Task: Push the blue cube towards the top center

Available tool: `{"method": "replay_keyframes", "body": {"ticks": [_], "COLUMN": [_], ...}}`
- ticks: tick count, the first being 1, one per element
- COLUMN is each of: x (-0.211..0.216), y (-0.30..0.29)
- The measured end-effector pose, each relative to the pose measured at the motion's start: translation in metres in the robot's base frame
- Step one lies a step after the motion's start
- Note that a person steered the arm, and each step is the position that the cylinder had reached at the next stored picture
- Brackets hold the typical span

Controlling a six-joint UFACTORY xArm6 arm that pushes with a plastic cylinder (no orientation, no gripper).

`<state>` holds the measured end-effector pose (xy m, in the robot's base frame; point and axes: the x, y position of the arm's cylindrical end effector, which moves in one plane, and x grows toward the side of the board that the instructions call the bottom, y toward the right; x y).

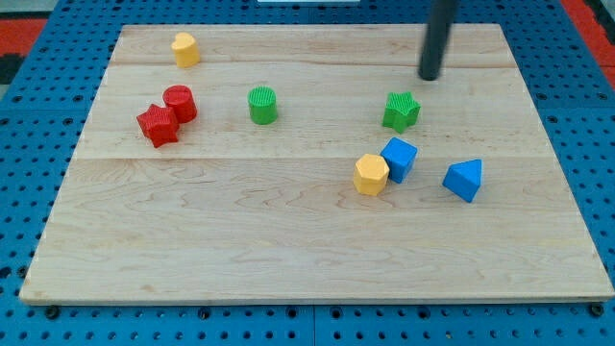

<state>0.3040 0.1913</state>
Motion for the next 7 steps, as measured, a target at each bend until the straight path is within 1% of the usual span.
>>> {"method": "replay_keyframes", "body": {"ticks": [1,2,4,5,6,7], "x": [0.057,0.083,0.082,0.106,0.143,0.164], "y": [-0.051,-0.053,-0.046,-0.044,-0.053,-0.119]}}
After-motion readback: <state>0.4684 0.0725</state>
